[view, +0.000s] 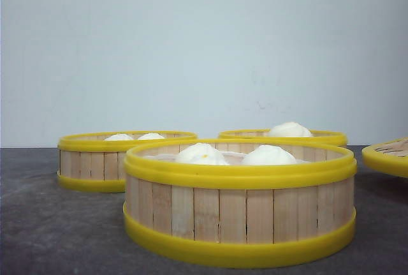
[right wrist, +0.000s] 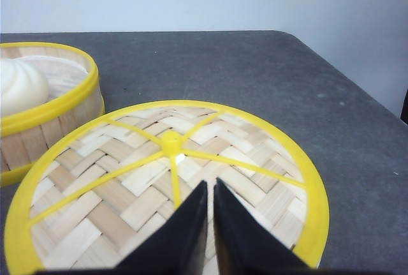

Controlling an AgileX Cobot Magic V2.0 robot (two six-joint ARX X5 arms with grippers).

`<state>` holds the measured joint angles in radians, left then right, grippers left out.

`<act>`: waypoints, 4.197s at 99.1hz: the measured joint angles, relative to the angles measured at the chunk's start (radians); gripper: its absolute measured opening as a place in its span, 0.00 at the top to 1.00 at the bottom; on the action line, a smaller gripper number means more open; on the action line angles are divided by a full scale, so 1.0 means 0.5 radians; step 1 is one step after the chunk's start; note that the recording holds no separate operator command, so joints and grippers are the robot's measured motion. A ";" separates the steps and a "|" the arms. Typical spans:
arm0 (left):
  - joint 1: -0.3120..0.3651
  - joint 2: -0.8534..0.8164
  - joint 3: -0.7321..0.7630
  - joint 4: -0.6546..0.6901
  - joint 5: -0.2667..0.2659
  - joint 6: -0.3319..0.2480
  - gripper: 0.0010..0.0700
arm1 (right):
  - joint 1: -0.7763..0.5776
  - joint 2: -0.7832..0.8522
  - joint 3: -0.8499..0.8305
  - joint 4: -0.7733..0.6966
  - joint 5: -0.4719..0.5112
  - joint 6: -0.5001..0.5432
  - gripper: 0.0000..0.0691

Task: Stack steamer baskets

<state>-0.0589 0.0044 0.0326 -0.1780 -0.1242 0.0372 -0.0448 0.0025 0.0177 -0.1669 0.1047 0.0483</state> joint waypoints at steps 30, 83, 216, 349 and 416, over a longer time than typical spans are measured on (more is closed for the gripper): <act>0.000 0.000 0.000 0.000 -0.001 0.000 0.98 | -0.001 0.000 0.000 0.000 0.000 0.000 0.98; 0.000 0.000 0.000 0.000 -0.001 -0.004 0.98 | -0.001 0.000 0.000 0.000 0.000 0.001 0.98; 0.000 1.114 1.496 -0.302 0.105 -0.635 0.96 | 0.018 1.116 1.530 -0.406 -0.288 0.539 0.99; -0.191 3.565 2.525 -0.685 0.404 -0.375 0.56 | 0.352 1.497 1.627 -0.396 -0.368 0.374 0.48; -0.187 3.613 2.586 -0.694 0.292 -0.465 0.97 | 0.352 1.534 1.627 -0.367 -0.368 0.373 0.50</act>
<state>-0.1524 1.8107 1.3258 -0.5247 0.0219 -0.1955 0.1310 0.7696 0.8314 -0.3504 -0.0792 0.2348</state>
